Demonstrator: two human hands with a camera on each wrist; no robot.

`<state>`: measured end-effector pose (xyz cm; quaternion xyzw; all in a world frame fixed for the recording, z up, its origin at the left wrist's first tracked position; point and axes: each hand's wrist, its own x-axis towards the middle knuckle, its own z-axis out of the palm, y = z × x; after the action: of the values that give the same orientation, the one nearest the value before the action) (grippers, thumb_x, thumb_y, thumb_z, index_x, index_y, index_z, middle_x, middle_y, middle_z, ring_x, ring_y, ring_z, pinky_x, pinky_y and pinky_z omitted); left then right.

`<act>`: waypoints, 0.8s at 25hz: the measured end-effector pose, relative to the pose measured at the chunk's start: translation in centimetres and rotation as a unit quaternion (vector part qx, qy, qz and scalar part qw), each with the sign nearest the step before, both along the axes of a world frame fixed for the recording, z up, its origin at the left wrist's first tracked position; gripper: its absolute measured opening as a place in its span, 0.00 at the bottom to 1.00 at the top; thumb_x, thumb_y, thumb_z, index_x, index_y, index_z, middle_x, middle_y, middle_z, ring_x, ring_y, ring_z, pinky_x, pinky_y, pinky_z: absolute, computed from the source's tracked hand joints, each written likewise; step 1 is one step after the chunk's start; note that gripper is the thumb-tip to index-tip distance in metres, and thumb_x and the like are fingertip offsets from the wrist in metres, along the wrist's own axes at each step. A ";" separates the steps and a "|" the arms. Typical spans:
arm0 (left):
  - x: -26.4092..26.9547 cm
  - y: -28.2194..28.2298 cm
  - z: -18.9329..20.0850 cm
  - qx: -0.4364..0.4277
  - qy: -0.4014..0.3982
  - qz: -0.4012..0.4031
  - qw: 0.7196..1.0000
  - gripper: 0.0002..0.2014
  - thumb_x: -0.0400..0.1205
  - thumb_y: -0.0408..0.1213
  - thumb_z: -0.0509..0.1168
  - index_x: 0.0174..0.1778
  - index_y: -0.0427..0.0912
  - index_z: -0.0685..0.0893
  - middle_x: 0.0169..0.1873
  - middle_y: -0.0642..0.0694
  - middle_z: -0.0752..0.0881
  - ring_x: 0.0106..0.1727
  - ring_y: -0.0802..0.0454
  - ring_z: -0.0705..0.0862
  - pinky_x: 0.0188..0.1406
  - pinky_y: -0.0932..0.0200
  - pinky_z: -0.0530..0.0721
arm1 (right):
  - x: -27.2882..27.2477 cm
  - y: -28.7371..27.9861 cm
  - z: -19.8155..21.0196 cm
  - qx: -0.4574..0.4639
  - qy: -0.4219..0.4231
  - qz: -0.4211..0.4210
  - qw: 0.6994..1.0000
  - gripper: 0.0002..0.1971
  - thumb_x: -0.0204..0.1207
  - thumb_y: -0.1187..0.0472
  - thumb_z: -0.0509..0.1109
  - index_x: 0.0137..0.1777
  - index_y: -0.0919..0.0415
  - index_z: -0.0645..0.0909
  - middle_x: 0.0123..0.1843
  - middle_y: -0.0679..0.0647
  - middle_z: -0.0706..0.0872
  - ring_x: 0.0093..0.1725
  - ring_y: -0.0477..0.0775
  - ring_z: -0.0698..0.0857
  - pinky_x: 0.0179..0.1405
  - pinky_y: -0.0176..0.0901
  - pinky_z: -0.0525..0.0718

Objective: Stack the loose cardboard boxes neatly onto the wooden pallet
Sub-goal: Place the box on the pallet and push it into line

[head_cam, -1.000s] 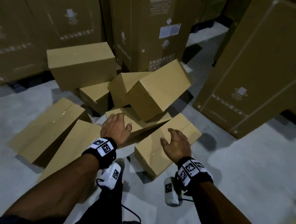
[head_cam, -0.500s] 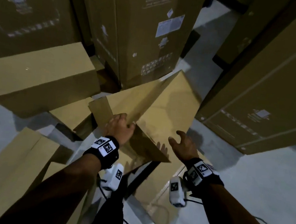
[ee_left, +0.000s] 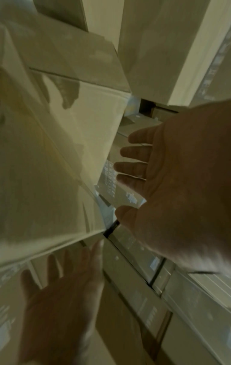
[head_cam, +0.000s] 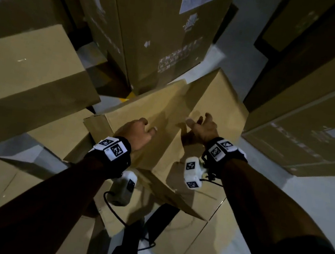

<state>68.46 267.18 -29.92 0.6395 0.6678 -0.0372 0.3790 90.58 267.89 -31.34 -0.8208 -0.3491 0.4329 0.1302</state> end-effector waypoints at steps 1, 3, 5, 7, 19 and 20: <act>-0.3 0.2 -0.8 -0.009 0.000 0.002 1.000 0.29 0.86 0.58 0.58 0.80 0.44 0.71 0.74 0.38 0.79 0.72 0.36 0.77 0.70 0.46 0.76 | -0.9 0.6 -0.7 -0.008 -0.007 0.007 1.000 0.50 0.77 0.35 0.71 0.90 0.53 0.47 0.88 0.63 0.56 0.83 0.72 0.63 0.81 0.63 0.67; -0.5 0.5 -2.0 -0.025 0.008 0.004 1.000 0.29 0.86 0.59 0.57 0.80 0.45 0.71 0.75 0.40 0.77 0.73 0.36 0.76 0.71 0.45 0.76 | -2.4 0.6 -1.9 -0.021 -0.057 0.029 0.998 0.52 0.75 0.32 0.69 0.89 0.51 0.45 0.87 0.61 0.54 0.83 0.74 0.60 0.80 0.65 0.66; -0.3 0.6 -2.8 -0.037 0.020 -0.002 0.999 0.29 0.86 0.59 0.56 0.80 0.46 0.71 0.75 0.42 0.77 0.73 0.37 0.76 0.71 0.46 0.76 | -2.9 -0.5 -2.6 -0.007 -0.110 0.038 0.993 0.51 0.73 0.32 0.68 0.89 0.50 0.47 0.86 0.60 0.56 0.81 0.74 0.61 0.78 0.65 0.69; 0.3 0.2 -3.3 -0.045 0.020 -0.003 0.999 0.29 0.86 0.58 0.56 0.79 0.46 0.71 0.75 0.42 0.78 0.73 0.38 0.77 0.71 0.47 0.76 | -2.4 -2.3 -2.7 0.003 -0.101 0.049 0.994 0.50 0.74 0.35 0.69 0.89 0.49 0.47 0.88 0.60 0.53 0.84 0.74 0.58 0.80 0.66 0.67; 7.5 -3.6 -10.0 -0.150 -0.058 0.117 0.980 0.39 0.85 0.57 0.62 0.86 0.42 0.55 0.82 0.38 0.66 0.79 0.36 0.70 0.76 0.44 0.71 | 8.9 -11.4 -4.1 0.064 0.019 -0.050 0.996 0.49 0.61 0.44 0.73 0.84 0.39 0.56 0.78 0.58 0.74 0.73 0.66 0.77 0.72 0.67 0.79; 8.5 -3.7 -10.5 -0.155 -0.076 0.132 0.976 0.42 0.83 0.59 0.64 0.87 0.44 0.54 0.82 0.39 0.67 0.78 0.36 0.71 0.76 0.45 0.72 | 10.4 -11.6 -4.4 0.059 0.030 -0.068 0.995 0.50 0.58 0.47 0.72 0.83 0.36 0.55 0.75 0.57 0.77 0.70 0.65 0.79 0.69 0.67 0.81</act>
<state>76.97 263.52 -40.40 0.4803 0.7016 -0.0411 0.5248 100.93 256.34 -35.74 -0.8202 -0.3134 0.4261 0.2179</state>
